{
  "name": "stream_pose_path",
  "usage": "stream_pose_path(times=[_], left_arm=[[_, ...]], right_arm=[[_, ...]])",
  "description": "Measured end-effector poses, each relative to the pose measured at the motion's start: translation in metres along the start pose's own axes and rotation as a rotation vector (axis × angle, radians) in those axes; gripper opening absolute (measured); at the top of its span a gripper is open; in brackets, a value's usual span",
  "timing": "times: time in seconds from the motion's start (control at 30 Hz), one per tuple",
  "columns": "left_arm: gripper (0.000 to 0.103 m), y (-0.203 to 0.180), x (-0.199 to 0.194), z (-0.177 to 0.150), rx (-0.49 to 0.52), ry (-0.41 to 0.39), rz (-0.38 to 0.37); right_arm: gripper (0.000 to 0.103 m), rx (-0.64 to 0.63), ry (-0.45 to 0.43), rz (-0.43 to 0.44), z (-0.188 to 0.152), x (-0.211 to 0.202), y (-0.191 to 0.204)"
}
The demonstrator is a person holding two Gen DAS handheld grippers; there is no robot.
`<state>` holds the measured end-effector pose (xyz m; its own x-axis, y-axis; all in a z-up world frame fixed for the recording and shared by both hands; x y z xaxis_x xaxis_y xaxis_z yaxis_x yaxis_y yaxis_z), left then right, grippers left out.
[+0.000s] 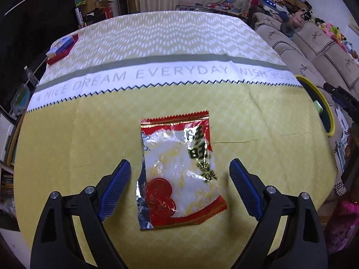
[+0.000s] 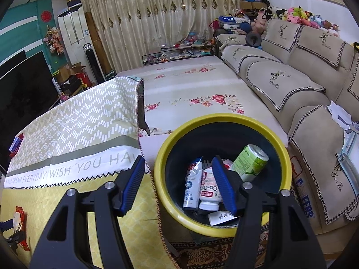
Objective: Collect trash
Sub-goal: 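Move the left gripper to the red-and-white snack bag and grasp it, then carry the snack bag over the bin and open the left gripper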
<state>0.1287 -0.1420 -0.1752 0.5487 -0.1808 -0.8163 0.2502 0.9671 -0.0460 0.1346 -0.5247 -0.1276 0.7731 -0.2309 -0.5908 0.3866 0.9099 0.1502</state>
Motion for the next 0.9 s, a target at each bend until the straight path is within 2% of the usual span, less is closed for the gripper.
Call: stream_pose_path(times=[0.03,0.13,0.27,0.37,0.57,0.9], left_arm=[[0.087,-0.001,0.002,-0.001,0.005,-0.004,0.010],[0.073,-0.001,0.003,-0.001,0.033,-0.017,0.044],[0.056,0.000,0.000,0.000,0.041,-0.024,0.047],[0.052,-0.005,-0.004,-0.003,0.082,-0.019,0.022],[0.049,-0.022,-0.019,0.004,0.133,-0.063,-0.004],[0.049,-0.080,-0.017,0.057,0.244,-0.143,-0.086]], right_arm=[[0.059,-0.005,0.000,0.002,0.000,-0.001,0.001],[0.060,-0.006,-0.005,0.005,0.000,-0.004,0.002],[0.060,-0.002,-0.009,0.009,0.001,-0.006,0.001],[0.060,-0.001,-0.007,0.007,0.001,-0.007,0.000],[0.060,0.008,-0.009,0.000,0.002,-0.009,-0.007],[0.060,0.018,-0.052,-0.031,0.012,-0.032,-0.037]])
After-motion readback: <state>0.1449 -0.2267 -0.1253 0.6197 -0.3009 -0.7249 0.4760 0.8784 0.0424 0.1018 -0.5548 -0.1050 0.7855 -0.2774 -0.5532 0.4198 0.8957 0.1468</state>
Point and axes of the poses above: each gripper's, at about its wrist camera, not at the fingertips, and x roughly the way its jaws point, y to its left, z to its top, the point moved 5 cm from there along x, roughly the way its jaws point, and after that the axes turned 7 degrees about -y, right-handed, at the moved point
